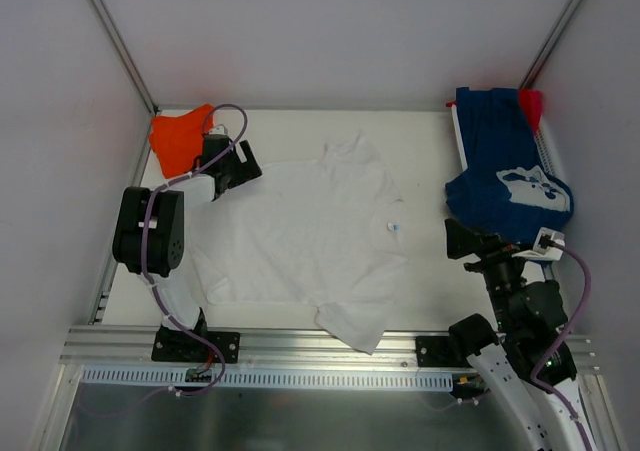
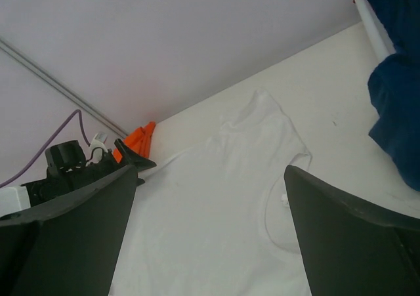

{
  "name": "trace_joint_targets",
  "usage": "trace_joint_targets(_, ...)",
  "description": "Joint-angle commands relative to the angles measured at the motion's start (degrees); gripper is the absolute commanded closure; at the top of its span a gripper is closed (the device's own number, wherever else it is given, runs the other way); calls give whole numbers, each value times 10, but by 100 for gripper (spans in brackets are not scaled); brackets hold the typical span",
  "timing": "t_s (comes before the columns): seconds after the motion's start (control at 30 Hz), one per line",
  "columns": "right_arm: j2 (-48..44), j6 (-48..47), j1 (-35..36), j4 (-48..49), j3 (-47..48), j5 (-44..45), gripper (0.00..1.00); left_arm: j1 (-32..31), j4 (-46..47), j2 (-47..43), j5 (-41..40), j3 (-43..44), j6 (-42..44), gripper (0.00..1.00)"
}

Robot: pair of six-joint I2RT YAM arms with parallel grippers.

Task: Fold and stack the t-shirts
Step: Flatten out the tshirt

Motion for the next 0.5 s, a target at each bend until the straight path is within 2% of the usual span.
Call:
trace_joint_targets(0.0, -4, -31, 3, -94, 30, 28, 1, 0, -6, 10, 15, 28, -19, 10)
trace_joint_targets(0.47, -46, -37, 4, -135, 34, 29, 1, -6, -22, 48, -4, 79, -10, 11)
